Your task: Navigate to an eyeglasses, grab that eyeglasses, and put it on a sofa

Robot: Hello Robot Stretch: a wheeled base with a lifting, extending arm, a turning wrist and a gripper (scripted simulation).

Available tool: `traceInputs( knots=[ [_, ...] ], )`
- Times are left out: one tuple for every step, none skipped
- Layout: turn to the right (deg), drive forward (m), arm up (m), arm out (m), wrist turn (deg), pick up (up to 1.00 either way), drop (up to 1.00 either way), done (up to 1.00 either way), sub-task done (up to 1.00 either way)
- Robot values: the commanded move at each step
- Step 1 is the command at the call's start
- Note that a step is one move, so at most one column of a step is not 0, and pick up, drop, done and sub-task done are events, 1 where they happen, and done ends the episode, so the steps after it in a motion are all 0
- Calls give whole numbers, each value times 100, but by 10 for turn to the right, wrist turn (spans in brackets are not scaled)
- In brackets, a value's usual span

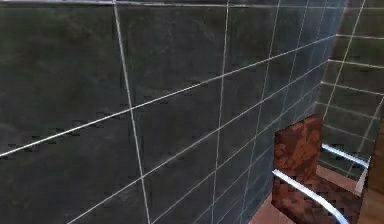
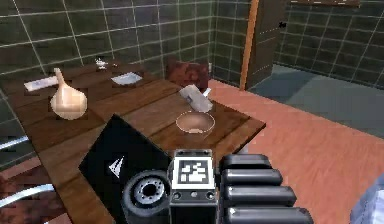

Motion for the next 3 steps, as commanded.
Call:
traceInputs(
  knots=[
    [-450, 0, 0, 0, 0, 0, 0, 0, 0],
    [-90, 0, 0, 0, 0, 0, 0, 0, 0],
    [450, 0, 0, 0, 0, 0, 0, 0, 0]
  ],
)
